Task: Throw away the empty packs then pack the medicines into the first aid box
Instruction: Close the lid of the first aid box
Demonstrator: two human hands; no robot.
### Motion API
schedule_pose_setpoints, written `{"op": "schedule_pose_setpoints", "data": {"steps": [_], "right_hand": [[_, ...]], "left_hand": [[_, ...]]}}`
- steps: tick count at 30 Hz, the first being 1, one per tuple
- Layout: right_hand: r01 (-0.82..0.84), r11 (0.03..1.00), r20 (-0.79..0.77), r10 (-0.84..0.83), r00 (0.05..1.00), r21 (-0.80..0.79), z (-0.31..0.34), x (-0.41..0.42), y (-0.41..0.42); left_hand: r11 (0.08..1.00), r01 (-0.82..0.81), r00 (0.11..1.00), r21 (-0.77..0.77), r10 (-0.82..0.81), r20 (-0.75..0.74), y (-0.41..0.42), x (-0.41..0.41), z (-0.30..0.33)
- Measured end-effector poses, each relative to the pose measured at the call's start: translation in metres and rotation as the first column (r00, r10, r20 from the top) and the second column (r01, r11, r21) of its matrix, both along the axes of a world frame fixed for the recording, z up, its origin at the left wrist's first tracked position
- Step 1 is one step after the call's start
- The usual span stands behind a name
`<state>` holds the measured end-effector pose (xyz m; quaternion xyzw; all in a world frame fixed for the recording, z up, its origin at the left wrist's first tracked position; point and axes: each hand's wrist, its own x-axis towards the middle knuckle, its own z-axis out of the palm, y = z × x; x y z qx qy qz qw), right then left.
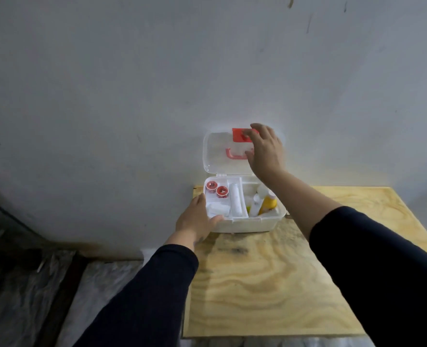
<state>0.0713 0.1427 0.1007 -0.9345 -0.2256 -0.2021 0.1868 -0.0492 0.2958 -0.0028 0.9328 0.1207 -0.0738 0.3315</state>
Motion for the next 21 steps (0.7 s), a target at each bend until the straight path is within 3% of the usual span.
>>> {"op": "schedule_pose_setpoints", "data": {"steps": [3,11,18,21], "right_hand": [[0.065,0.992,-0.093,-0.075,0.993,-0.104,0.001,0.014,-0.003],[0.041,0.996,0.17,-0.026,0.985,-0.085,-0.006,0.001,-0.019],[-0.048,0.982,0.224,0.089,0.97,-0.18,-0.033,-0.061,-0.054],[-0.064,0.976,0.202,0.107,0.974,-0.21,-0.052,-0.083,-0.062]], "left_hand": [[1.0,-0.002,1.0,-0.006,0.002,-0.005,0.001,0.0,-0.002],[1.0,-0.014,0.999,0.004,0.014,0.033,0.0,-0.003,0.0],[0.976,-0.217,0.952,0.034,0.204,0.226,-0.004,-0.013,0.043],[0.978,-0.199,0.95,0.068,0.176,0.257,-0.011,-0.014,0.058]]}}
